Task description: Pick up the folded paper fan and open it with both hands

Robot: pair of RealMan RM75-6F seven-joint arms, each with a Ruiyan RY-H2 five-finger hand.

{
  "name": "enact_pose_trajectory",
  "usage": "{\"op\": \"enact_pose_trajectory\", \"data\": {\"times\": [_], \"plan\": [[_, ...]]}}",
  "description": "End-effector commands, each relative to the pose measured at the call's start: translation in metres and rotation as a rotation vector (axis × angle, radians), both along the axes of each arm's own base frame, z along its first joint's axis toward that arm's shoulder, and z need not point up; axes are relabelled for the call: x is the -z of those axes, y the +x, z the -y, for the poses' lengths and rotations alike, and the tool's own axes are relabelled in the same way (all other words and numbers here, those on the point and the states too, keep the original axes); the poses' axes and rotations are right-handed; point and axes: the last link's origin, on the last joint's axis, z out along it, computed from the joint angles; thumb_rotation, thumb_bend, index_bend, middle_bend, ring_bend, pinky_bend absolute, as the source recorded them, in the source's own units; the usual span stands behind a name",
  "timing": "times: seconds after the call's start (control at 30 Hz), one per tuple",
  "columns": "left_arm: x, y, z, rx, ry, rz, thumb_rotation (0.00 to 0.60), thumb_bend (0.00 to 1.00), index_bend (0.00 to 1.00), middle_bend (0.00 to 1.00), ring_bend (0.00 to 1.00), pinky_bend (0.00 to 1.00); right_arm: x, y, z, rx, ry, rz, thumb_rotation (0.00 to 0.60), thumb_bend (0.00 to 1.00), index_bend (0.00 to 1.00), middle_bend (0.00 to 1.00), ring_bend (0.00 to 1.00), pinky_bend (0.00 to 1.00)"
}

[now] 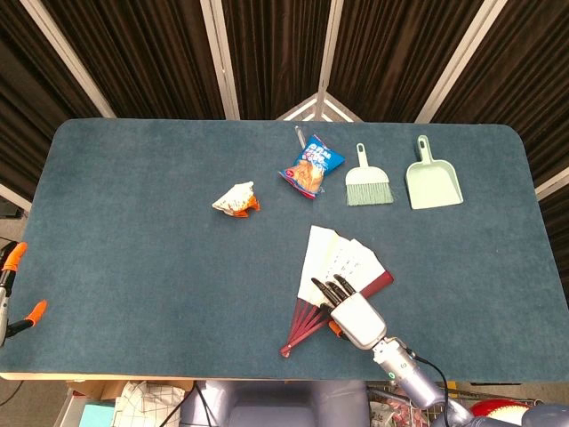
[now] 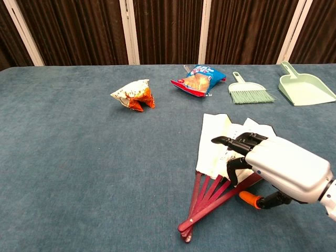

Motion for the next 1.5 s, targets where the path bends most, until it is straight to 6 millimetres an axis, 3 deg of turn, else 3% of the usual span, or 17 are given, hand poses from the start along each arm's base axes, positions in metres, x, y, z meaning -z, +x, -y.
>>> {"op": "enact_pose_trajectory", "data": {"times": [0.03,0.6,0.8,1.0,1.3,1.5], "plan": [[0.000,0.000,0.000,0.000,-0.002,0.001,0.600,0.33,0.05,0.04,0.00,0.08,0.002,0.001,0.000,-0.004,0.004,-0.003,0.600,0.40,0.54,0.09,0.21,0.15],[-0.001,0.000,0.001,0.004,0.001,0.002,0.600,0.33,0.05,0.04,0.00,0.08,0.015,0.015,0.002,-0.033,0.004,-0.036,0.600,0.41,0.55,0.10,0.22,0.15],[0.000,0.000,0.001,0.006,-0.001,0.001,0.600,0.33,0.05,0.04,0.00,0.08,0.016,0.017,0.003,-0.031,0.003,-0.025,0.600,0.48,0.65,0.13,0.25,0.17],[0.000,0.000,0.000,0.006,-0.004,0.000,0.600,0.33,0.05,0.04,0.00,0.08,0.009,0.018,0.004,-0.032,-0.004,0.000,0.600,0.49,0.65,0.14,0.25,0.17],[0.001,0.001,0.001,0.011,-0.006,0.004,0.600,0.33,0.05,0.04,0.00,0.08,-0.029,0.029,0.016,-0.040,-0.036,0.072,0.600,0.49,0.66,0.14,0.25,0.17],[0.001,0.003,0.001,0.036,-0.011,0.010,0.600,0.33,0.05,0.04,0.00,0.08,-0.077,0.063,0.036,-0.060,-0.048,0.131,0.600,0.50,0.69,0.14,0.25,0.17]]}}
